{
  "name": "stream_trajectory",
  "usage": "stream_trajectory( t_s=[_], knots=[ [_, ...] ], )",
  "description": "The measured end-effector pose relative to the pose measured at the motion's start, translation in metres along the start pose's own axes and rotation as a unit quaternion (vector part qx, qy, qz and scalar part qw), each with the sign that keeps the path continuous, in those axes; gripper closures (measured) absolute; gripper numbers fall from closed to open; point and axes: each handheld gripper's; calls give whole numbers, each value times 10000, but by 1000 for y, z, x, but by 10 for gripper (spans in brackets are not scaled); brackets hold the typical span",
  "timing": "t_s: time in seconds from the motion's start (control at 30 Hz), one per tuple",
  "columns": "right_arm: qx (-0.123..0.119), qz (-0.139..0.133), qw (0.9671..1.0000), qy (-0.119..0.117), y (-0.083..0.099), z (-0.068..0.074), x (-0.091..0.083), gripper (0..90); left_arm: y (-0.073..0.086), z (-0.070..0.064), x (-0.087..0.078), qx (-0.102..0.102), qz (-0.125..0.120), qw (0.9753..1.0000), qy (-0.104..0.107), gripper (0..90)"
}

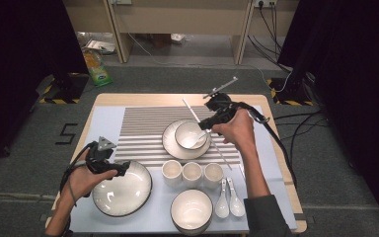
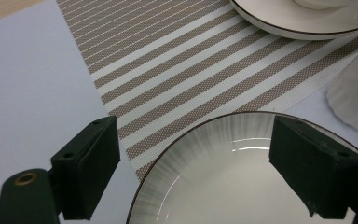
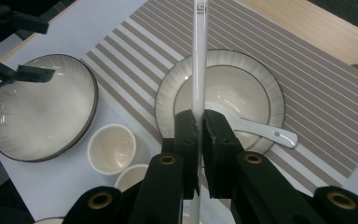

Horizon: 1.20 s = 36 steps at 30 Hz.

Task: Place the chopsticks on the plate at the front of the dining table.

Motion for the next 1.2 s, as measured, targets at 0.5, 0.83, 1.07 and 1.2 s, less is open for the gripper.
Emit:
stream_trajectory(
  t_s=[0.5,0.83,1.07,1.2],
  knots=[
    [-124,-113,9989,-432,-34,23,40,847,-21,-14,14,-56,-92,9998,162,156],
    [-19,-190,9977,-653,-42,29,62,847,-32,-24,17,-101,-164,9990,412,156],
    [21,-296,9967,-759,-50,34,71,847,-41,-30,20,-97,-167,9987,479,156],
    [120,-380,9959,-807,-58,39,77,847,-46,-35,17,-73,-230,9983,531,156]
  ],
)
Point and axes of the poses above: each handheld gripper's, and its own axes: x roughly forward along the jaws, y roughly out of its underside, z roughly to its left, and after that the axes turned 8 degrees about -x, right-handed
